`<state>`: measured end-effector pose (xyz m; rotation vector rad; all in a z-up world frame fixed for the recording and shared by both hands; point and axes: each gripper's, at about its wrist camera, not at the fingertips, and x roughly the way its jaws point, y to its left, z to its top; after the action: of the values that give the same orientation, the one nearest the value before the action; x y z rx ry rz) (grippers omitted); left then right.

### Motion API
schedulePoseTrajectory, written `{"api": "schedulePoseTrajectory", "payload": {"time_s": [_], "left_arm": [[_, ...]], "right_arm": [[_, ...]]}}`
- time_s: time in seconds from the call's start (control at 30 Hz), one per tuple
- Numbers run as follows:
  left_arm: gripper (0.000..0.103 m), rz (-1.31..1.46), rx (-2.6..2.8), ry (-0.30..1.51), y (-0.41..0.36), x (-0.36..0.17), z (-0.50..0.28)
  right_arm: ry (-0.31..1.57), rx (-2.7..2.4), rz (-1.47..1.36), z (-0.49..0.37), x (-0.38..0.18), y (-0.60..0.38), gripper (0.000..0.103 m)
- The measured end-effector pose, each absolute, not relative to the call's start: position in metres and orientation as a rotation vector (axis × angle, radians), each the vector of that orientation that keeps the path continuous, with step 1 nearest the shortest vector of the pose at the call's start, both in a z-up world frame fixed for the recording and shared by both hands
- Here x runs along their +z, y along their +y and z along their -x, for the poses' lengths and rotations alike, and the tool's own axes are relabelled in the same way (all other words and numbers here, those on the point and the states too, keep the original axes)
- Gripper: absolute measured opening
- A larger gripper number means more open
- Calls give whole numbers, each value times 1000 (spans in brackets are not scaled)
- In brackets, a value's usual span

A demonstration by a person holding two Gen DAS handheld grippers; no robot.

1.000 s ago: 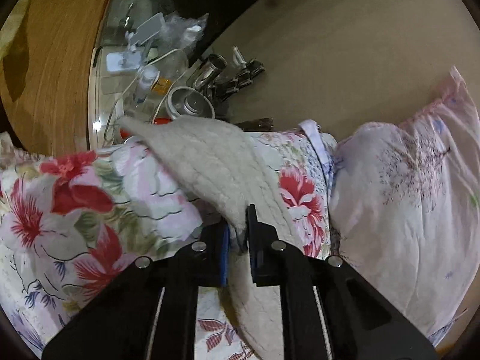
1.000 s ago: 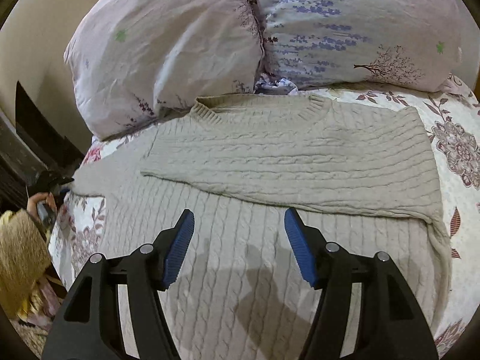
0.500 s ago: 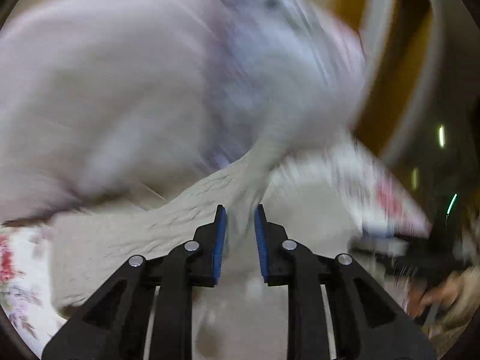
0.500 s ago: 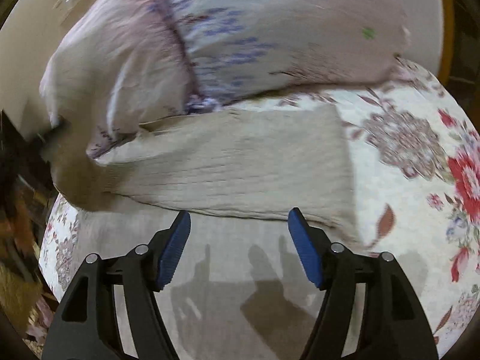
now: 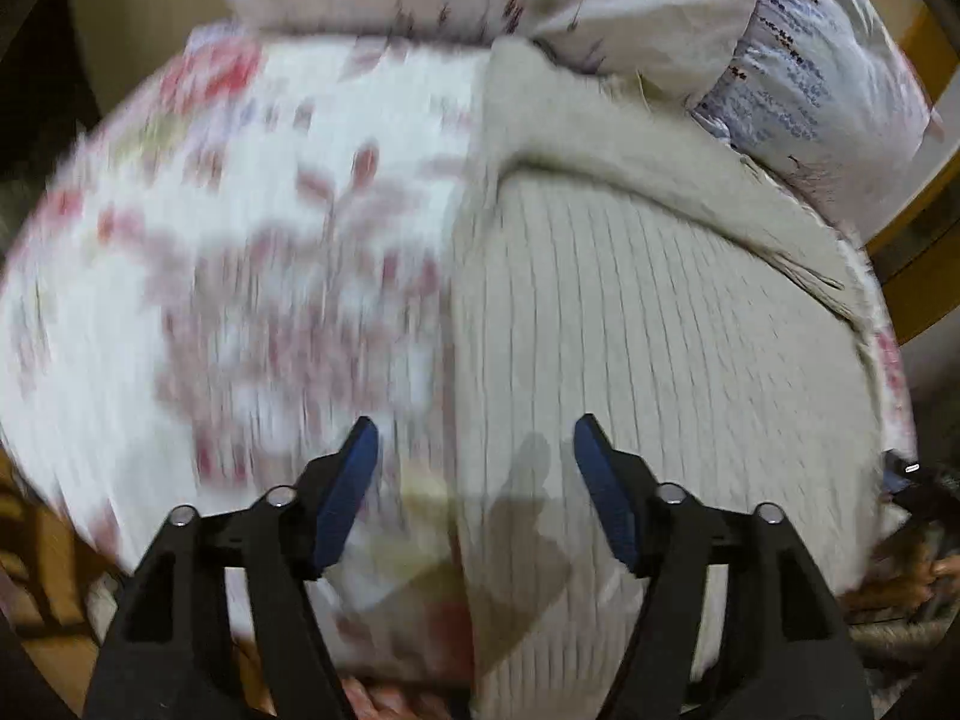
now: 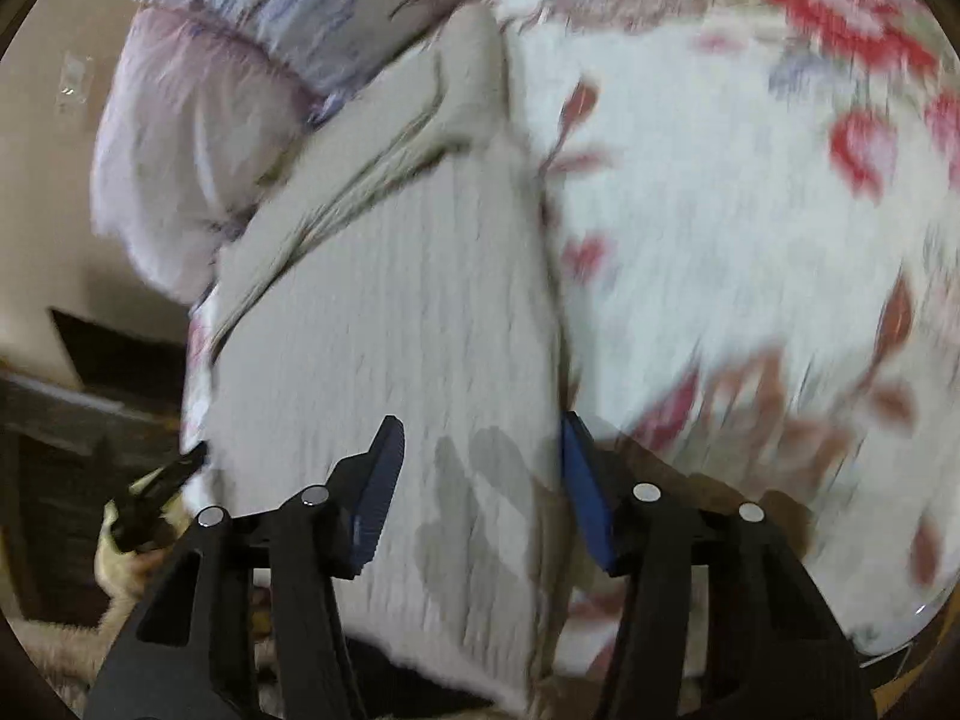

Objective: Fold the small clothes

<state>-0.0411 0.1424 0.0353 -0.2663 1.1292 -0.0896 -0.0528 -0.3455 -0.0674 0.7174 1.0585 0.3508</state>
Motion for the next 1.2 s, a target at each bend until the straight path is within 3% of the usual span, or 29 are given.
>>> {"api": "schedulePoseTrajectory", "payload": {"time_s": [0.07,0.13,0.2,0.27,0.3,0.43,0.67,0.7,0.73,0.77,0.8,1.0,1.2], "left_arm": [[52,356,-153,1129,146,29,68],[41,428,-208,1142,144,27,84],[38,488,-236,1158,142,25,94],[26,527,-265,1181,136,22,95],[13,556,-288,1205,133,19,92],[10,613,-405,1148,119,35,59],[13,576,-397,808,119,116,-108],[26,573,-362,789,119,121,-131],[44,559,-326,789,117,121,-156],[54,529,-279,814,119,118,-174],[67,493,-216,851,122,113,-184],[72,525,-221,1003,156,60,-177],[63,561,-264,1076,149,20,-161]], "right_arm": [[1119,424,-786,65,-81,-340,30],[1149,477,-829,77,-90,-337,24],[1186,514,-846,82,-96,-333,15],[1189,547,-834,80,-94,-327,9],[1159,570,-826,75,-87,-325,8],[978,619,-865,44,-45,-335,8],[650,509,-888,-82,37,-361,8],[638,460,-899,-101,39,-365,11],[653,399,-922,-123,37,-370,35],[679,345,-927,-138,36,-371,78],[700,286,-928,-146,33,-372,91],[738,235,-880,-122,8,-378,92],[793,233,-968,-112,-19,-384,92]]}}
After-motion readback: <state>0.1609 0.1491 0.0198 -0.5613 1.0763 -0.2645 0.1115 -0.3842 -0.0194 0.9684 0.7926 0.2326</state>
